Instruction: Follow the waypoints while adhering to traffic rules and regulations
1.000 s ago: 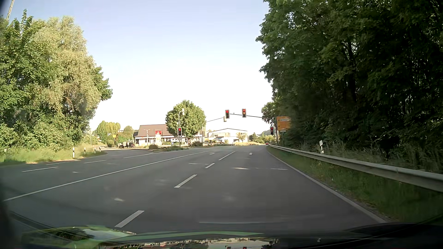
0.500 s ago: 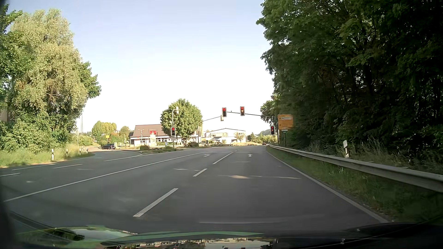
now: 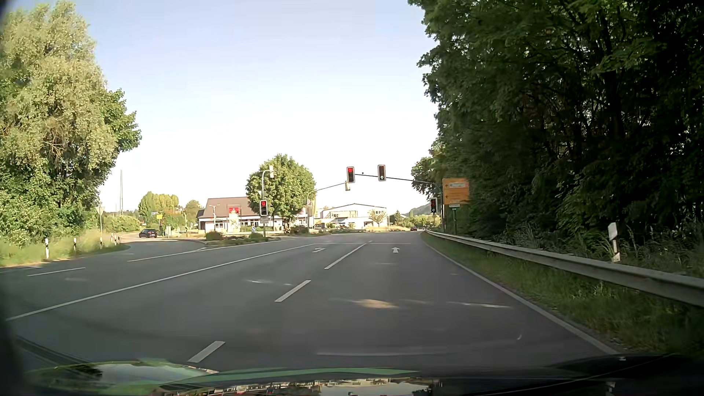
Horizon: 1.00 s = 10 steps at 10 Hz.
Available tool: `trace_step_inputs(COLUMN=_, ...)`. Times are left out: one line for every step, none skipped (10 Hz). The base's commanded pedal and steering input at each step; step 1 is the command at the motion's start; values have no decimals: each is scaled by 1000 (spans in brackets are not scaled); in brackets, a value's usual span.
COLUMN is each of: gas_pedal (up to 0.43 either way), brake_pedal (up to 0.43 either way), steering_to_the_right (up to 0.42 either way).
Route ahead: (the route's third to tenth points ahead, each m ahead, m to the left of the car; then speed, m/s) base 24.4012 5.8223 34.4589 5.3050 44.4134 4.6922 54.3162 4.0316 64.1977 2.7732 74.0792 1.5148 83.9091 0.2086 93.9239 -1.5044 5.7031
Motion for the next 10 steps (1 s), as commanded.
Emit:
trace_step_inputs(gas_pedal=20, brake_pedal=0, steering_to_the_right=12)
trace_step_inputs(gas_pedal=98, brake_pedal=0, steering_to_the_right=12)
trace_step_inputs(gas_pedal=118, brake_pedal=0, steering_to_the_right=12)
trace_step_inputs(gas_pedal=157, brake_pedal=0, steering_to_the_right=11)
trace_step_inputs(gas_pedal=177, brake_pedal=0, steering_to_the_right=12)
trace_step_inputs(gas_pedal=209, brake_pedal=0, steering_to_the_right=12)
trace_step_inputs(gas_pedal=240, brake_pedal=0, steering_to_the_right=12)
trace_step_inputs(gas_pedal=248, brake_pedal=0, steering_to_the_right=12)
trace_step_inputs(gas_pedal=260, brake_pedal=0, steering_to_the_right=11)
trace_step_inputs(gas_pedal=268, brake_pedal=0, steering_to_the_right=12)
